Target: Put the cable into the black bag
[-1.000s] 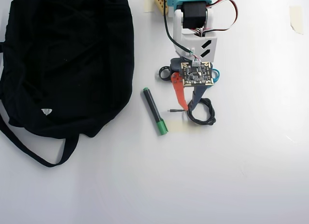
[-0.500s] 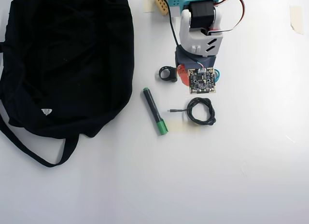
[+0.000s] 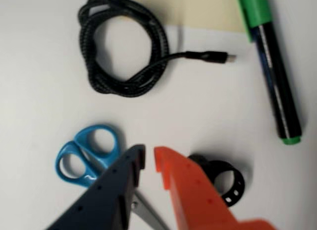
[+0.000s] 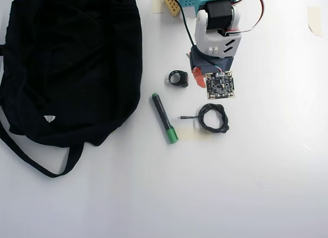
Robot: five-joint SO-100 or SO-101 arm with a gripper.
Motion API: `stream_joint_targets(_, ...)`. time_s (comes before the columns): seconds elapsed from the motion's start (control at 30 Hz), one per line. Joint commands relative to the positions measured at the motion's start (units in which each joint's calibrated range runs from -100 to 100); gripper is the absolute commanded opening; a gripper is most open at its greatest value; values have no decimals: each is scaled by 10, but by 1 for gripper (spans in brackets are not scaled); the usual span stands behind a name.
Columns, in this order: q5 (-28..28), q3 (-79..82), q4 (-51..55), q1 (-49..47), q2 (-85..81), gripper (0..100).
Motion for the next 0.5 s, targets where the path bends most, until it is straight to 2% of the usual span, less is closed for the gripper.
stream_joint_targets(0.0,-1,-18,2,-8,-11,2)
stream_joint_targets(0.47,-2,-18,2,-7,-5,3)
